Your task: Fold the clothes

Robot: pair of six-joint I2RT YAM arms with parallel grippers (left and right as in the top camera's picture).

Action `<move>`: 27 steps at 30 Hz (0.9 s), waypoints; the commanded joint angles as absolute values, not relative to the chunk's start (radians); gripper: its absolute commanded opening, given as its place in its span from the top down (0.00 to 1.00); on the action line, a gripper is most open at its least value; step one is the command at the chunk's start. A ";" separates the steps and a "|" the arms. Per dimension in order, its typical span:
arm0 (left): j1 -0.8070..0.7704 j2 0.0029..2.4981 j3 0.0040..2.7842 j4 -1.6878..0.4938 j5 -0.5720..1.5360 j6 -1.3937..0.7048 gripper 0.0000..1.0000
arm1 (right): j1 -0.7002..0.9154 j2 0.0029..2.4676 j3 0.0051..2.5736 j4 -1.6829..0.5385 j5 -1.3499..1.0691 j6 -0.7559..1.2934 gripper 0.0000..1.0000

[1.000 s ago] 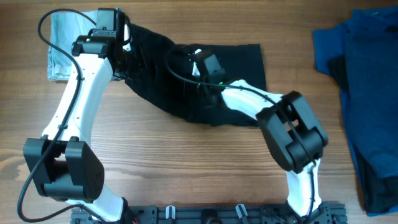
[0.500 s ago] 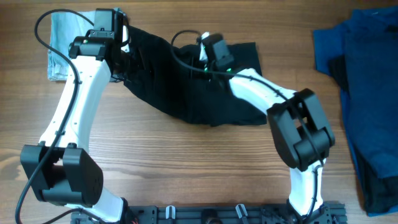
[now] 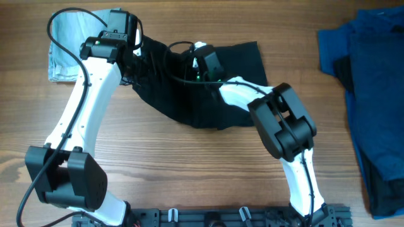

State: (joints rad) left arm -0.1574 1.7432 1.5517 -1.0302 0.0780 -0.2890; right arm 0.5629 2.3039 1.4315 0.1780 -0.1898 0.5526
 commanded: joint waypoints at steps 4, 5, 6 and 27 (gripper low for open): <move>-0.160 1.696 1.580 -1.030 0.076 -0.268 0.96 | 0.534 2.264 1.503 0.136 -0.214 0.500 0.95; -0.160 1.696 1.580 -1.030 0.076 -0.268 0.96 | 0.525 2.259 1.517 0.140 -0.211 0.498 0.96; -0.160 1.696 1.580 -1.031 0.076 -0.268 0.96 | 0.517 2.259 1.527 0.147 -0.210 0.498 0.96; -0.160 1.692 1.603 -1.048 0.067 -0.237 0.96 | 0.540 2.346 1.564 0.265 -0.204 0.265 0.96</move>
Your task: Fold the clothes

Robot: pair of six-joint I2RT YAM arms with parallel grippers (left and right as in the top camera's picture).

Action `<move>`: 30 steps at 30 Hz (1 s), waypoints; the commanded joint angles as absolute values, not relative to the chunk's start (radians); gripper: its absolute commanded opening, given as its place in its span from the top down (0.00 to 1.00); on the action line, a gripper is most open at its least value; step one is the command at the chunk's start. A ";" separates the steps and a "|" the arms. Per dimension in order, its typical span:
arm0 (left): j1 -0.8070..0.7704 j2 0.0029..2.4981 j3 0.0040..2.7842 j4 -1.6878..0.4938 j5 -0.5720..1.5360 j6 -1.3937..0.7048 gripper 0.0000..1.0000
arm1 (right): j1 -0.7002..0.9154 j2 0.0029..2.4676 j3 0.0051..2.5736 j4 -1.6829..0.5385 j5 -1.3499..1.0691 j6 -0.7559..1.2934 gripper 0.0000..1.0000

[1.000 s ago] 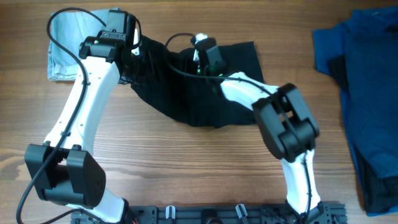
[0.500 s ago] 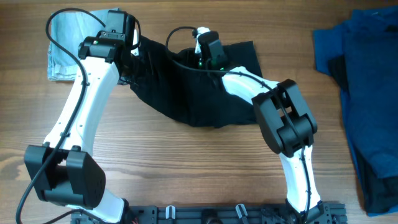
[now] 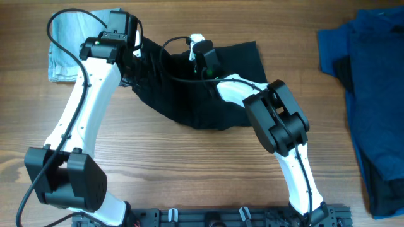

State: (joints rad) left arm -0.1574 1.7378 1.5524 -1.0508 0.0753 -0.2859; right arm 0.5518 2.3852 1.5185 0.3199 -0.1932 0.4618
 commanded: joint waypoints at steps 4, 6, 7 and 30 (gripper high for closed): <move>-0.160 1.692 1.617 -1.045 0.031 -0.215 0.96 | 0.492 2.143 1.567 -0.041 -0.229 0.297 0.96; -0.160 1.692 1.617 -1.039 0.031 -0.216 0.96 | 0.470 2.035 1.567 -0.263 -0.262 0.337 0.96; -0.160 1.692 1.617 -1.034 0.031 -0.216 0.96 | 0.467 1.995 1.567 -0.374 -0.273 0.344 0.95; -0.160 1.692 1.617 -1.022 -0.001 -0.165 0.96 | 0.625 2.011 1.184 -0.321 -0.518 0.725 0.96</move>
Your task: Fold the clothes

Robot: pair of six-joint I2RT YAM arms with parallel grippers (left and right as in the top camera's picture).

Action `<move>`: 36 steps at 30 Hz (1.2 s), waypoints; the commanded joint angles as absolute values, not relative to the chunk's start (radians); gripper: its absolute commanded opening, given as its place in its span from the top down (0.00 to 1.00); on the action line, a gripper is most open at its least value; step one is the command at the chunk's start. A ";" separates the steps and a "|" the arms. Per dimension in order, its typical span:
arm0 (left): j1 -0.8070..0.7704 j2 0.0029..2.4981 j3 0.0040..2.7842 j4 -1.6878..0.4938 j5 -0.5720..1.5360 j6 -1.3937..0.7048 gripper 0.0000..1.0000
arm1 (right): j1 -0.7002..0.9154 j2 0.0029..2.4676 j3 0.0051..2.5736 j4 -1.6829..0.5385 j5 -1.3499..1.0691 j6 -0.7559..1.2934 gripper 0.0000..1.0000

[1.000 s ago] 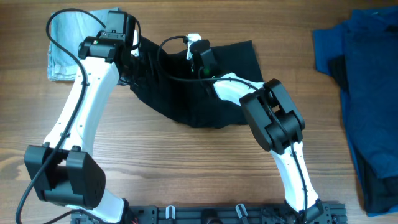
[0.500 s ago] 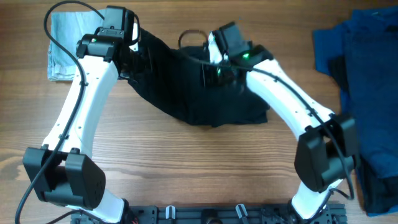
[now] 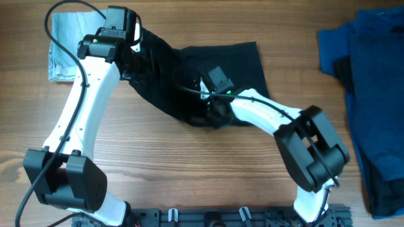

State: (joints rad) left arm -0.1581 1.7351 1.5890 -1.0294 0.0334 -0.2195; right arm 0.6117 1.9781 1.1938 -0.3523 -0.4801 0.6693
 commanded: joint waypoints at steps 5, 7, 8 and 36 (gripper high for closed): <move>-0.160 1.692 1.617 -1.018 -0.018 -0.130 0.96 | 0.618 2.009 1.222 -0.293 -0.528 0.713 0.96; -0.160 1.692 1.618 -1.018 -0.035 -0.103 0.96 | 0.588 1.988 1.273 -0.324 -0.533 0.684 0.96; -0.160 1.692 1.618 -1.018 -0.059 -0.089 0.96 | 0.565 1.975 1.299 -0.349 -0.533 0.664 0.96; -0.284 1.694 1.677 -1.038 -0.055 0.022 0.96 | 0.533 2.280 1.360 0.172 -0.638 0.845 0.96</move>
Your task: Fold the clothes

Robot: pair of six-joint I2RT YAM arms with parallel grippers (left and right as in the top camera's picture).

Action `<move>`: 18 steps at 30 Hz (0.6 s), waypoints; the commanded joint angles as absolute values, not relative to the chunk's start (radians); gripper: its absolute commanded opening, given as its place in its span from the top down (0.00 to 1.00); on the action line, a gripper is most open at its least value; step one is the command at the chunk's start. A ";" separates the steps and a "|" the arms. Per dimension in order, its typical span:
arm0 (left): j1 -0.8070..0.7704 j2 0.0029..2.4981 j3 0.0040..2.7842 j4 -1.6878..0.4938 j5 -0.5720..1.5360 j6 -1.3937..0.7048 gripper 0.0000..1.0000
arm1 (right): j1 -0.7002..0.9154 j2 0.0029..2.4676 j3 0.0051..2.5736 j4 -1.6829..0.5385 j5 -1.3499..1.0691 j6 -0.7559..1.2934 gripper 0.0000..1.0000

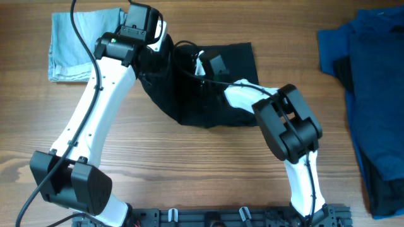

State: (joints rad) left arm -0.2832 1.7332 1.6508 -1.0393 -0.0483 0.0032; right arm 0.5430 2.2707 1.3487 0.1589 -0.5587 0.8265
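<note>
A black garment (218,101) lies crumpled in the middle of the table. My left gripper (155,62) sits at its upper left edge, which is bunched beneath it, and looks shut on the cloth. Over the garment's upper middle is my right gripper (199,64), fingers pointing left. The wrist hides whether it is open or shut.
A folded light blue cloth (79,41) lies at the back left, beside the left arm. A pile of dark blue clothes (372,94) covers the right edge of the table. Bare wood lies in front of the black garment.
My left gripper has moved right with the garment's left edge, uncovering more of the light blue cloth. My right gripper was at the garment's front edge and is now over its upper middle.
Both grippers first sat along the garment's back edge, the left at its upper left corner. Then the right gripper was at the front edge. Now it is at the back again, and the left has drawn the corner to the right, narrowing the garment.
</note>
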 commanded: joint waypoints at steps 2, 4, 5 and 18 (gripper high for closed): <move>-0.284 1.694 1.677 -1.039 -0.054 0.022 0.96 | 0.491 2.254 1.360 0.170 -0.682 0.837 0.96; -0.284 1.694 1.677 -1.040 -0.054 0.022 0.96 | 0.451 2.229 1.360 0.169 -0.724 0.826 0.96; -0.285 1.694 1.677 -1.040 -0.054 0.021 0.96 | 0.429 2.212 1.360 0.168 -0.756 0.810 0.96; -0.441 1.694 1.678 -1.010 -0.043 -0.008 0.96 | 0.082 2.021 1.360 -0.666 -0.546 0.386 0.96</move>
State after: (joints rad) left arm -0.4171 1.7332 1.6527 -1.0283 -0.0528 0.0025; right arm 0.1249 2.0323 1.3655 -0.5640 -0.7547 0.5564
